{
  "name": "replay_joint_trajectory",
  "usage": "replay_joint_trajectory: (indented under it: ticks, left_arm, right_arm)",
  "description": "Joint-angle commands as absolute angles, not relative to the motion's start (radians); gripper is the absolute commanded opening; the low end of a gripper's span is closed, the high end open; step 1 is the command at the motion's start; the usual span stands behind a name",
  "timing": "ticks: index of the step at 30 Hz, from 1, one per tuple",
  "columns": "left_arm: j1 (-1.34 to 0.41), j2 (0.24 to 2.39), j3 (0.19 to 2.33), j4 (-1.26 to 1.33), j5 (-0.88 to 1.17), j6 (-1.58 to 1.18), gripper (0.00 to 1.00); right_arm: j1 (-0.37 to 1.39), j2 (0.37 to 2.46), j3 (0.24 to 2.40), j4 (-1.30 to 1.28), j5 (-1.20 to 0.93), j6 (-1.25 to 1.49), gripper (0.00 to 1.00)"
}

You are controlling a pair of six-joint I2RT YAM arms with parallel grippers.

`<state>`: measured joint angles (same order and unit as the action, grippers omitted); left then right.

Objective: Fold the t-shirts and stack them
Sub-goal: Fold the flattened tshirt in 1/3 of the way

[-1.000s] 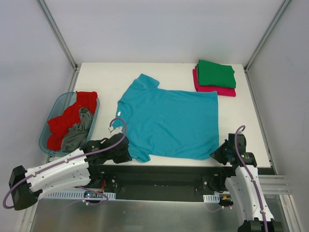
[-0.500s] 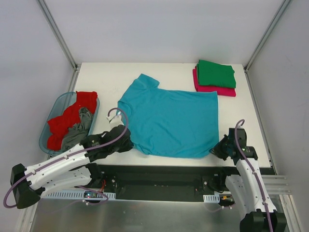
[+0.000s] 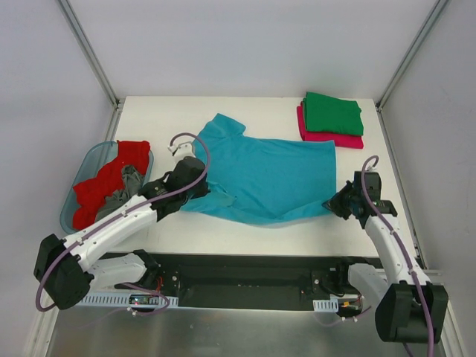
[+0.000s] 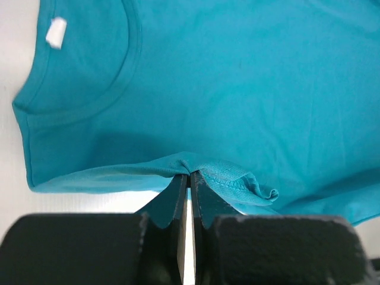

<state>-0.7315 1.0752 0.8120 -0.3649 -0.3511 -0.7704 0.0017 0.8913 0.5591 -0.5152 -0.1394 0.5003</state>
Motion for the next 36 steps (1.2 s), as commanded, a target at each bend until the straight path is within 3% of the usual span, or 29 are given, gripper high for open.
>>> replay_joint_trajectory:
  ticks: [1,16,33,36]
  left_arm:
    - [-0.677,1.146,0.883,-0.229,-0.371,-0.651,0.0]
    - [-0.532,1.483,1.088,-0.146,-0.322,-0.52,0.0]
    - [-0.446,1.627,1.126,-0.149,-0.388,-0.601,0.0]
    - [-0.443,1.657,1.149,-0.149,-0.37,-0.586,0.0]
  right_arm:
    - [0.003,0.983,0.644,-0.384,-0.146,0.505,0.01]
    - [-0.021,1.273,0.807,-0.296,-0.074,0.483,0.01]
    - [-0.032,1.425,0.853,-0.236,-0.006,0.528,0.05]
    - [-0.032,1.448,0.868,-0.238,-0.008,0.517,0.11]
